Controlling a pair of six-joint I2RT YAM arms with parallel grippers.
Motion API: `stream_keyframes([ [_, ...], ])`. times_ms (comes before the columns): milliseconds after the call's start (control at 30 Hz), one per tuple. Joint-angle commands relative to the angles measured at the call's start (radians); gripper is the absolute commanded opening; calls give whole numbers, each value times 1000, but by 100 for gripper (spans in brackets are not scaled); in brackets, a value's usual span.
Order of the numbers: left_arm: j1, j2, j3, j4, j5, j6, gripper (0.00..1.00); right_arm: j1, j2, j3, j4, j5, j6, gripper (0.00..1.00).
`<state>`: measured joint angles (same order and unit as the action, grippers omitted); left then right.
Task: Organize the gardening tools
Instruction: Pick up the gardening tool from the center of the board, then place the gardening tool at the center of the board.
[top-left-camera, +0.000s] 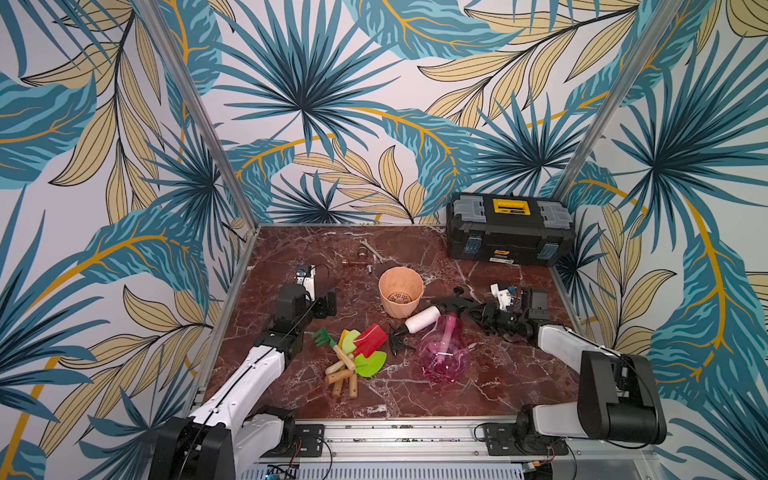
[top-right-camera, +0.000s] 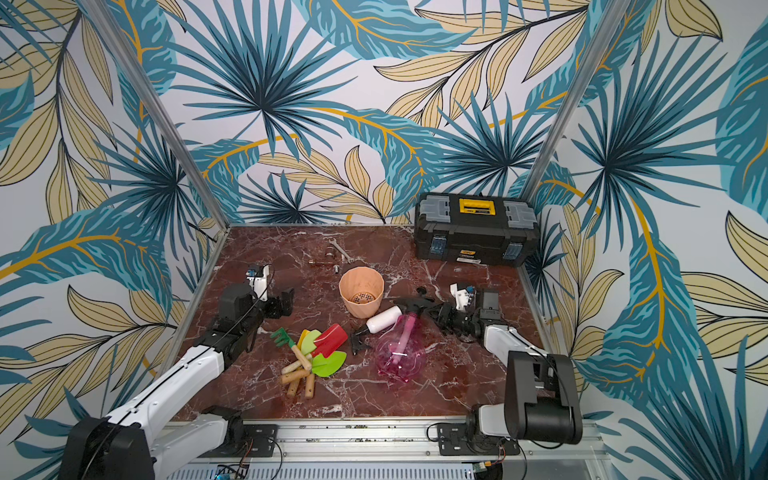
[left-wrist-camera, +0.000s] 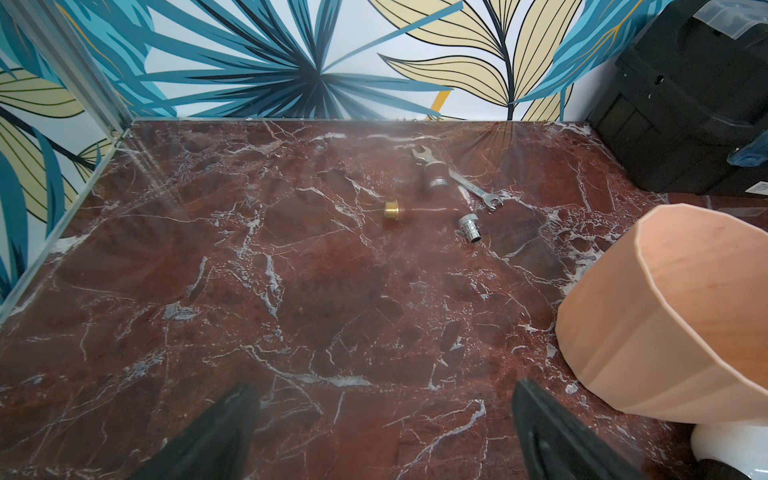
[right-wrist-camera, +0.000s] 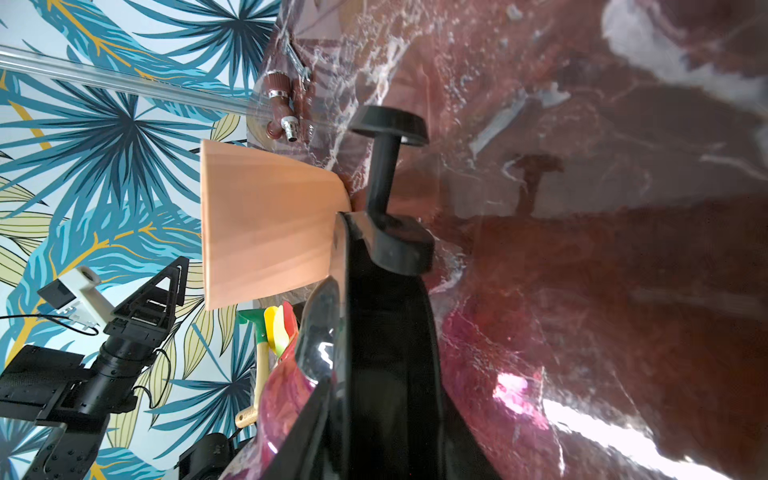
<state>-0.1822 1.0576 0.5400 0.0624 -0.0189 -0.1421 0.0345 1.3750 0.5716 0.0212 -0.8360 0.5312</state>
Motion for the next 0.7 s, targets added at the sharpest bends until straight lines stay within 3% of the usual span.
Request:
stream_keyframes([
  [0,-4,-2,-6,12,-3,13,100,2,-64,33,-88,40,-63,25],
  [267,-8,1,62,-46,61,-31,100,2,-265,109,-225,199,-162,20],
  [667,-26,-35,165,-109,140,-65,100,32,-458,213,-159,352,-290,14],
])
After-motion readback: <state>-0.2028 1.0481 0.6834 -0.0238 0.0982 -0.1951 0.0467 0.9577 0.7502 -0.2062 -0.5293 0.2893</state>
